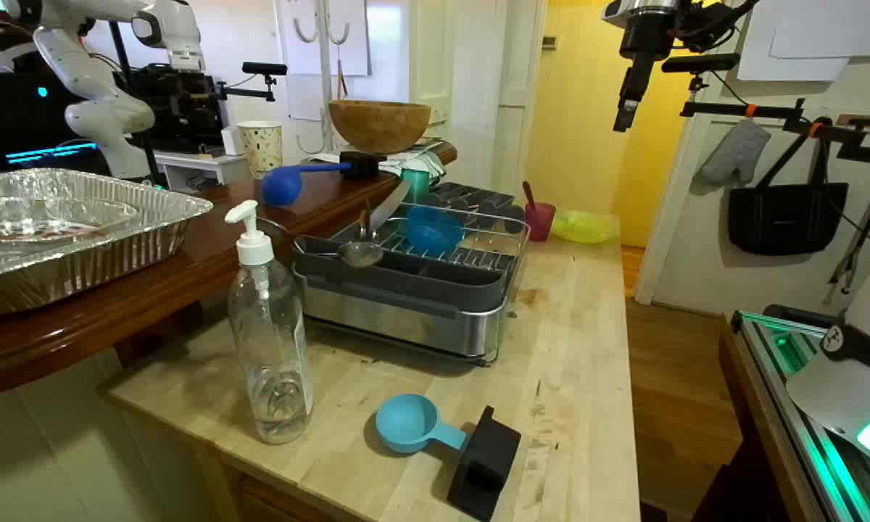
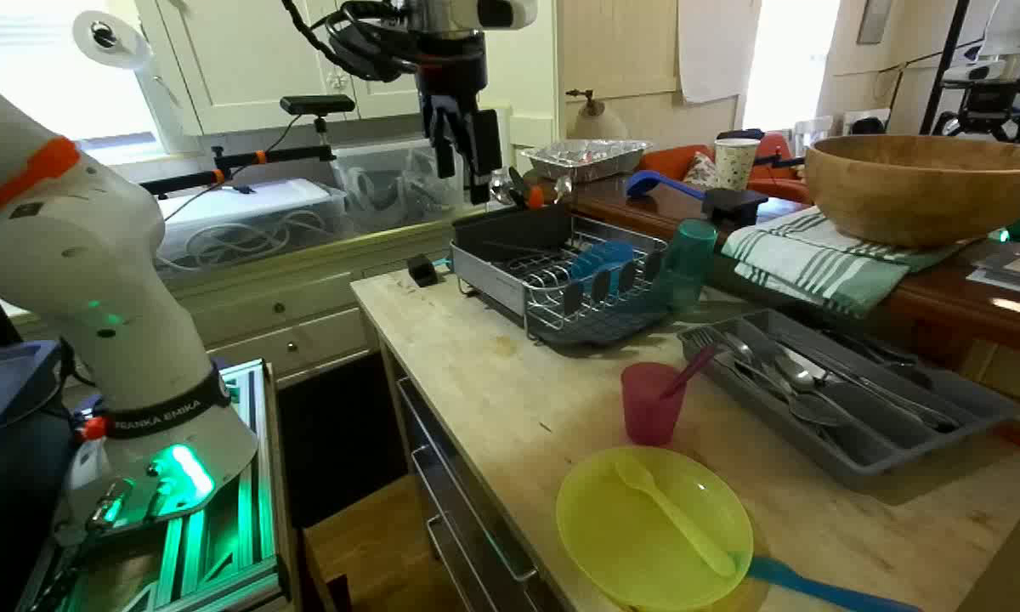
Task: Move the bowl backwards
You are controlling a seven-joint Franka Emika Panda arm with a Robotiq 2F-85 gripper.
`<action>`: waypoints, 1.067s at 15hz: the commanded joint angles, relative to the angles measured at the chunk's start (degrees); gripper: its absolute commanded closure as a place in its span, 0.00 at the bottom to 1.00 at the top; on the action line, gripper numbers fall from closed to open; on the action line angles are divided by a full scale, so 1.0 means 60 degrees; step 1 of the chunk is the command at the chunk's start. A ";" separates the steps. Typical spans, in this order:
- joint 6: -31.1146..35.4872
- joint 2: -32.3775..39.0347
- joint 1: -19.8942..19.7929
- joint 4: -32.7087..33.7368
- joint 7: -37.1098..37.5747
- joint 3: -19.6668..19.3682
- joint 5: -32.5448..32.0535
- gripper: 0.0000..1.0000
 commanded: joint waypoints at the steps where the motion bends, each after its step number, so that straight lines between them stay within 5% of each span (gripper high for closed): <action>1: -0.0028 0.0050 -0.0251 0.0024 -0.0107 0.0207 0.0119 0.00; 6: -0.0028 0.0050 -0.0251 0.0024 -0.0107 0.0207 0.0118 0.00; 10: 0.1112 0.0886 -0.0195 0.0150 0.1588 0.0613 0.1032 0.00; 16: 0.4416 0.2603 -0.0222 0.0021 0.4337 0.1848 0.1858 0.00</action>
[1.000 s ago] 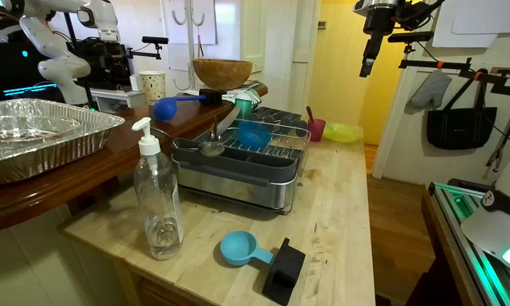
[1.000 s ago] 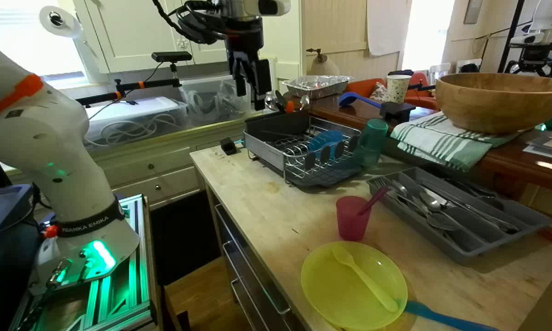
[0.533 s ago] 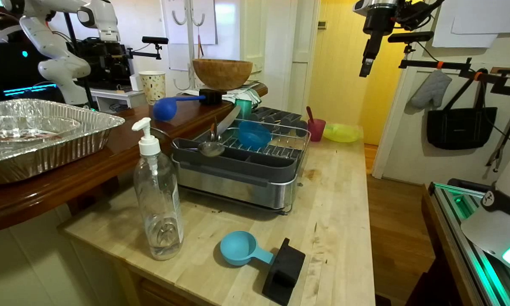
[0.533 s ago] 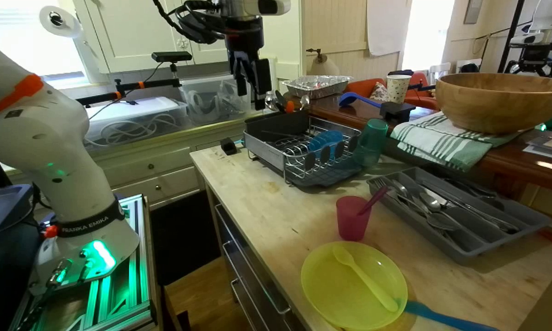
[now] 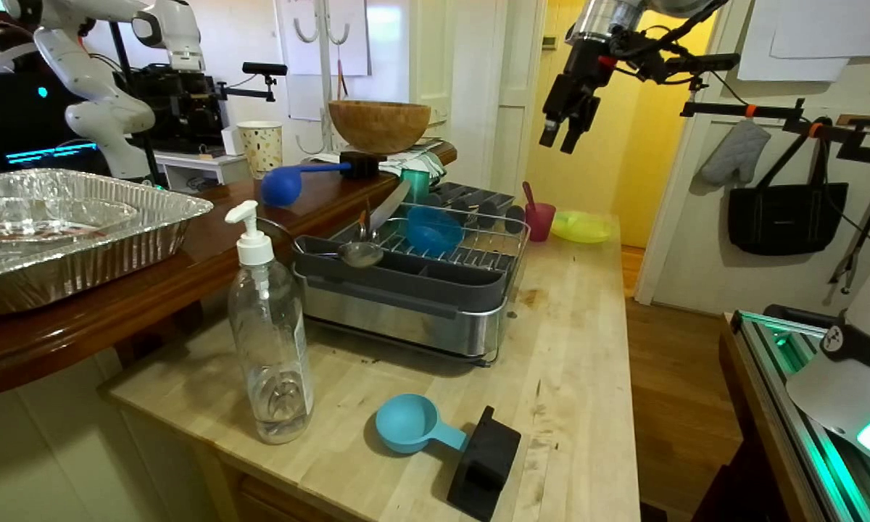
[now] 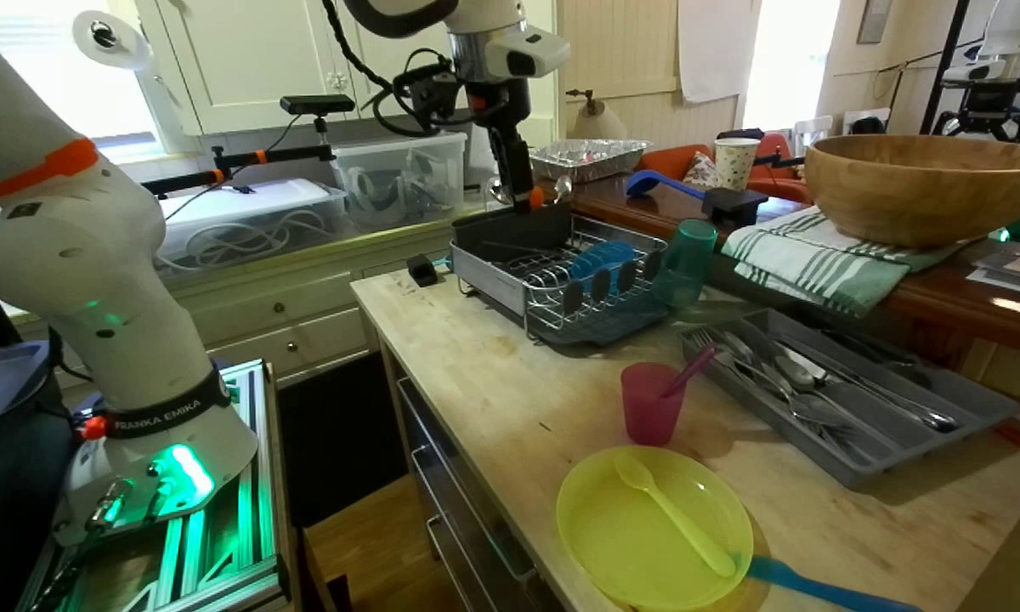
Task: Move the bowl backwards
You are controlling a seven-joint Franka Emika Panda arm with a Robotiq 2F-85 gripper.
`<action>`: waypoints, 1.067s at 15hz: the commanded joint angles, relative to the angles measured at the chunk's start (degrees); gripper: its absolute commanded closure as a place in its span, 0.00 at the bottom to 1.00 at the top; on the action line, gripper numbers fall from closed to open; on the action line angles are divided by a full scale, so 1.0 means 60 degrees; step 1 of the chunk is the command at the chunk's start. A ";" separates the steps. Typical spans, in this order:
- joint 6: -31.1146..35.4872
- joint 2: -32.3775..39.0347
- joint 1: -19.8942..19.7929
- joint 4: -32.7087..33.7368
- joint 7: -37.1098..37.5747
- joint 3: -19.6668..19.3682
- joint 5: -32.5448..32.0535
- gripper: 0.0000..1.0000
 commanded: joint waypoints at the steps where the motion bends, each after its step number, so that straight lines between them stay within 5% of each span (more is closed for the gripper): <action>1: 0.1780 0.1143 -0.0092 0.0094 0.1456 0.0701 0.0116 0.00; 10: 0.5066 0.3309 0.0032 0.0548 0.3708 0.1363 0.0254 0.00; 16: 0.5494 0.4278 0.0170 0.1301 0.4047 0.1482 0.0818 0.00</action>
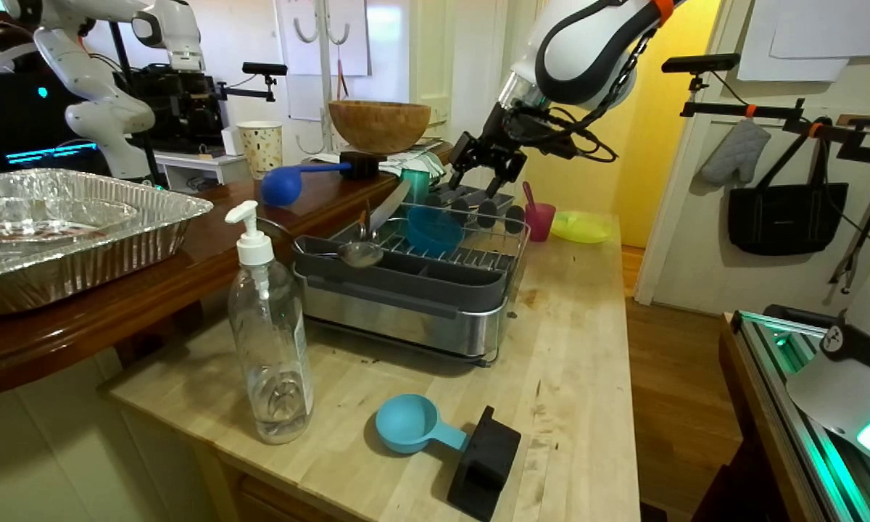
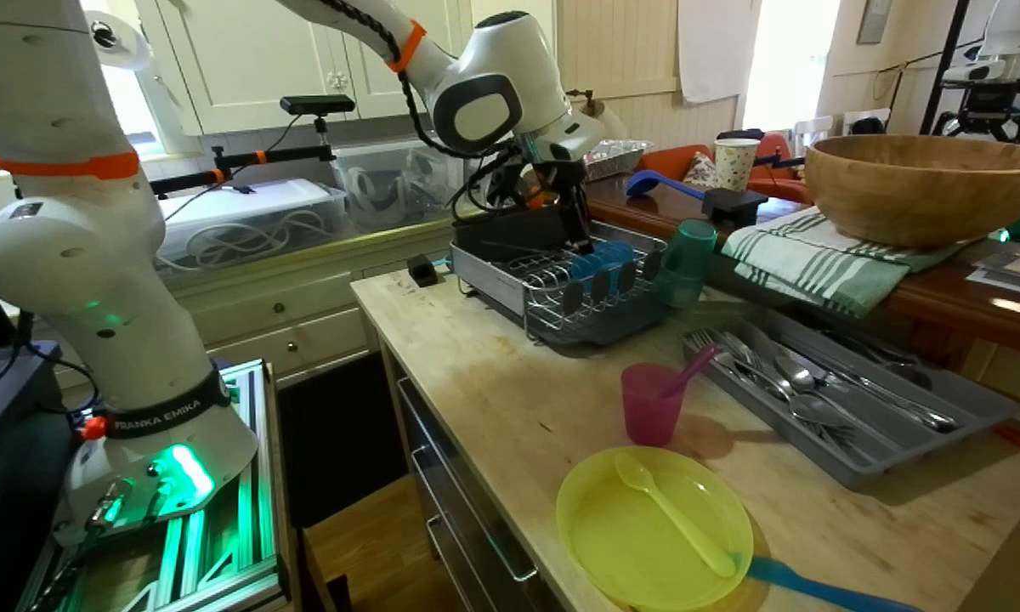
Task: Move the bowl backwards
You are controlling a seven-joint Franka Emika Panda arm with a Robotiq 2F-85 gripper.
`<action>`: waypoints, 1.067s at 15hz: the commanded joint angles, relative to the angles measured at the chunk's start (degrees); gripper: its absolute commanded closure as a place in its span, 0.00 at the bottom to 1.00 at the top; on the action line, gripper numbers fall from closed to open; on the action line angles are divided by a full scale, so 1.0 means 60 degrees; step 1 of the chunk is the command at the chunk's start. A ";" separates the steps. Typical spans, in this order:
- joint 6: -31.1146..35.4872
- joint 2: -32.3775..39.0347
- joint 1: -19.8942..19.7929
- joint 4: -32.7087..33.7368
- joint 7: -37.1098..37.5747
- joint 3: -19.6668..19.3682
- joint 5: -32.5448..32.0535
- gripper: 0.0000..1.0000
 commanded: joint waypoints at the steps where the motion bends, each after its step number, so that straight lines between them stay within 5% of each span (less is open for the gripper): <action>1: -0.0363 0.0297 0.0087 0.0434 0.0263 0.0066 0.0474 0.00; 16: 0.0185 0.0953 0.0156 0.0907 0.0091 0.0090 0.0384 0.00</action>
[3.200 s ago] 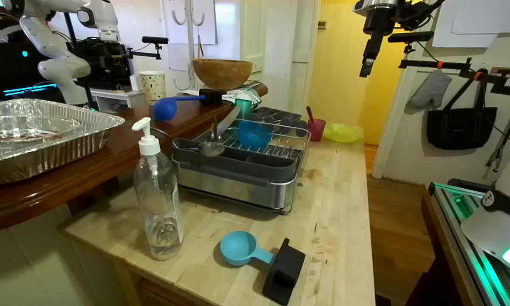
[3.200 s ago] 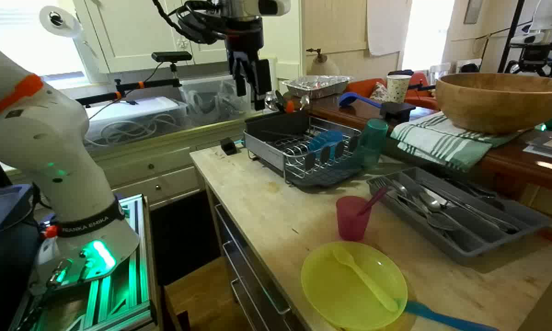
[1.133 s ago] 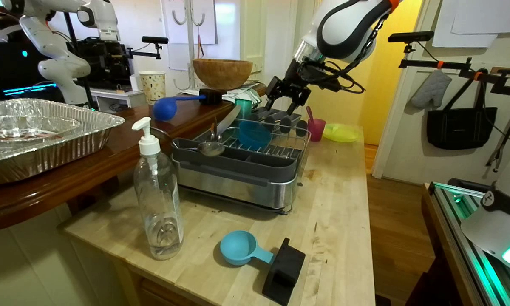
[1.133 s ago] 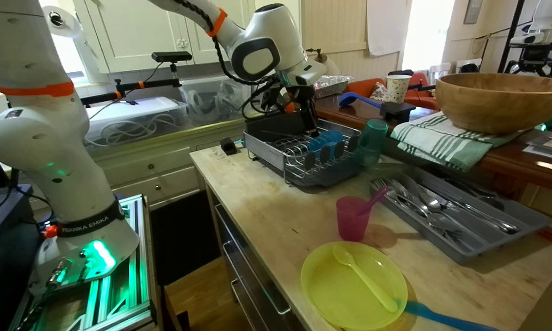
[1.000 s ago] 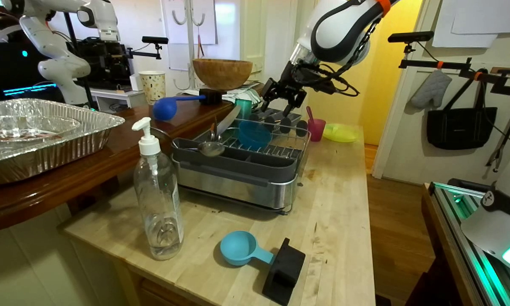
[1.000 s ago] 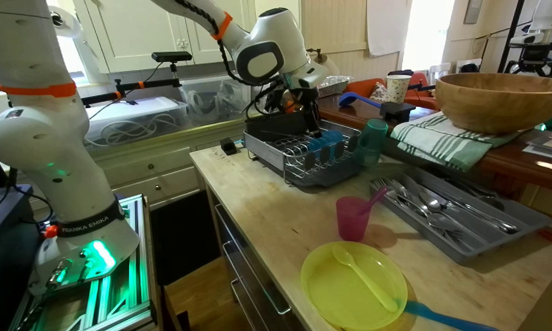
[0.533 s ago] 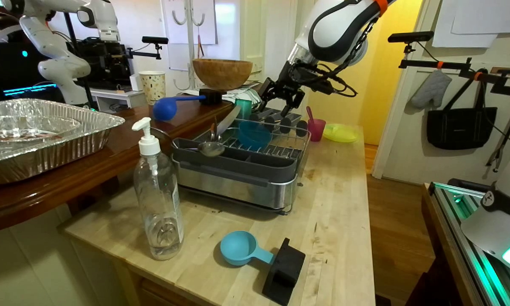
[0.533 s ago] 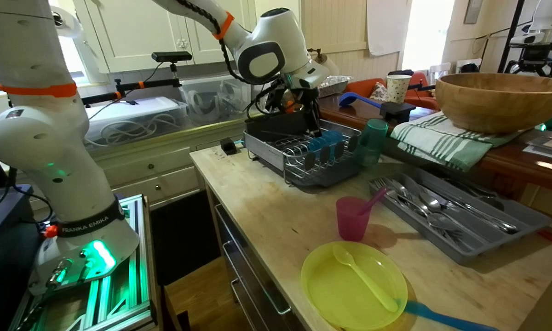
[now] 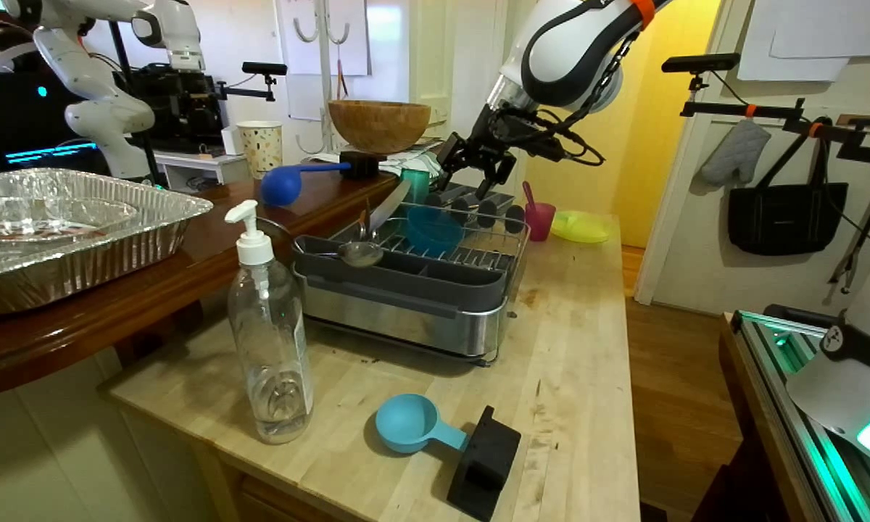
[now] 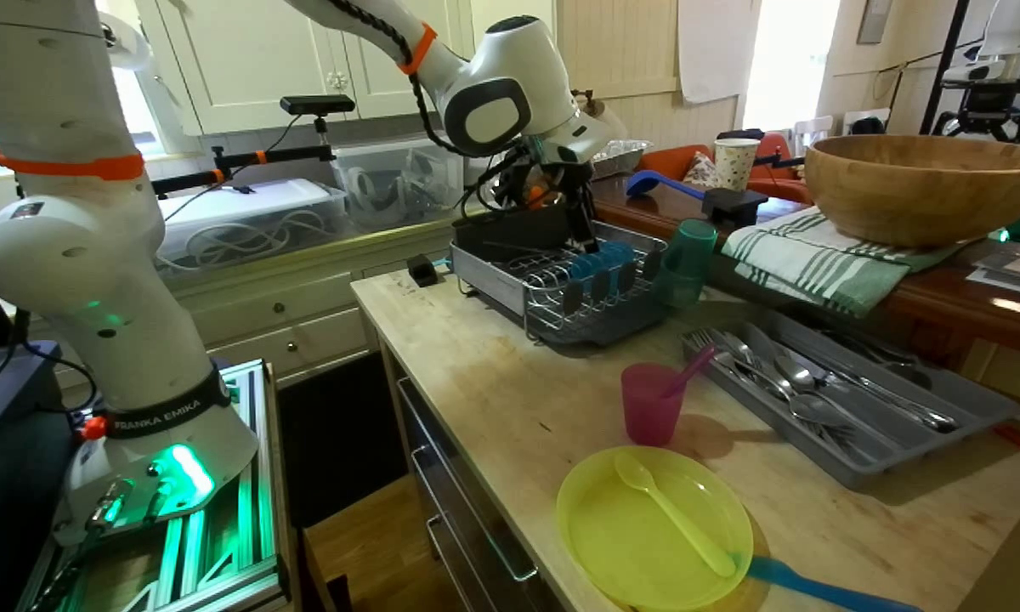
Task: Move the bowl backwards
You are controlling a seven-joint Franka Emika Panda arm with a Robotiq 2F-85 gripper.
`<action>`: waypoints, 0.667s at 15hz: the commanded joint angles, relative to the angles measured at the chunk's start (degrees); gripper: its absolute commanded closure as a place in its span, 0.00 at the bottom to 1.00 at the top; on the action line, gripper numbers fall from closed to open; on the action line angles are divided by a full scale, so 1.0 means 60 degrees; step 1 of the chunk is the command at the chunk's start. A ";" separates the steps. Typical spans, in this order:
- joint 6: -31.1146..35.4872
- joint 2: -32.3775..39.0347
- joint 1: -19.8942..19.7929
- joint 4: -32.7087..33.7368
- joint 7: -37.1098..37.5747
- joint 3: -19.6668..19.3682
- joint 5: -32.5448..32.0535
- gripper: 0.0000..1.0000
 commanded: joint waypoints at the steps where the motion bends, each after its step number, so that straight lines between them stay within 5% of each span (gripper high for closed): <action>1: 0.0145 0.0593 0.0109 0.0504 0.0047 0.0031 0.0065 0.00; 10: 0.0633 0.1837 0.0488 0.1695 0.0387 0.0000 -0.0080 0.00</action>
